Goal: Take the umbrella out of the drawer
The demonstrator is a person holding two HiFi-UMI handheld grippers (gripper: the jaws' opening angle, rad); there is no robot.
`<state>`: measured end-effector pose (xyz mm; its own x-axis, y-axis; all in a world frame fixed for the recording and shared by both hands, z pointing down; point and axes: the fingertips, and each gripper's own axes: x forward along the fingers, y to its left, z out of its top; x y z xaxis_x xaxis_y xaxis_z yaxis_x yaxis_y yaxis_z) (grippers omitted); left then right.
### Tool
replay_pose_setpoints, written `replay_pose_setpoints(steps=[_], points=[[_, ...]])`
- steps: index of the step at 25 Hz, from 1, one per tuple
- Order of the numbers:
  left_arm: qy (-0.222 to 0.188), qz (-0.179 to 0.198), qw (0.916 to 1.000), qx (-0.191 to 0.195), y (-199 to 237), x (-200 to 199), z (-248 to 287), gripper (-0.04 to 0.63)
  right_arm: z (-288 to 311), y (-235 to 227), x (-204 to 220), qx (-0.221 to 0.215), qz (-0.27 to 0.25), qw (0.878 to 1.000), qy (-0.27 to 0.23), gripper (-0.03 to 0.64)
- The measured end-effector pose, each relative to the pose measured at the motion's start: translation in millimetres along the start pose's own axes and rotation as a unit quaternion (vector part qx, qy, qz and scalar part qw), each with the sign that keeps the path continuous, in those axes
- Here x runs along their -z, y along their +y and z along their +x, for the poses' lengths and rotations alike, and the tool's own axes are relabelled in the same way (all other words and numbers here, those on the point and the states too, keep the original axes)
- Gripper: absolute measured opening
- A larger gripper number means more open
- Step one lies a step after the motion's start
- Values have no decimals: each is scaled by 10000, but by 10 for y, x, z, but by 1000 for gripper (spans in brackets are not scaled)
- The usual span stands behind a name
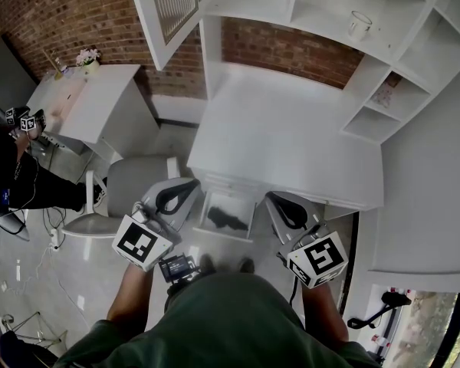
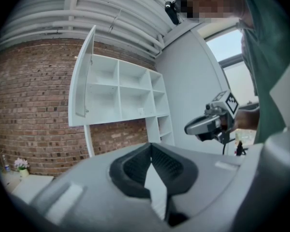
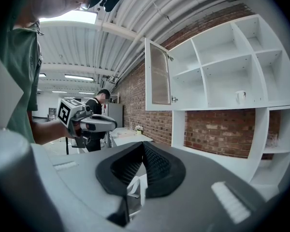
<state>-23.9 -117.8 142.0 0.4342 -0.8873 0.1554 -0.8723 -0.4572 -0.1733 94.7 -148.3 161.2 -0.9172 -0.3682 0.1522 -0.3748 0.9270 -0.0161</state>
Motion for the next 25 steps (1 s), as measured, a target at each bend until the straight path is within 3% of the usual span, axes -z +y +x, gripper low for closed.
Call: replay_pose_setpoints(steps=[12,17,25], points=[[304,-124,9994,68,32,244,101,2,78,-49,222,-102,131,9994,306,8],[630,-273,9975,193,83,631,219,2,267,-83,562,-179,250,9975,637,8],[1183,-183,9909,622,38,1453,436,2,593,-104,1352,-309,454,9906,1251,8]])
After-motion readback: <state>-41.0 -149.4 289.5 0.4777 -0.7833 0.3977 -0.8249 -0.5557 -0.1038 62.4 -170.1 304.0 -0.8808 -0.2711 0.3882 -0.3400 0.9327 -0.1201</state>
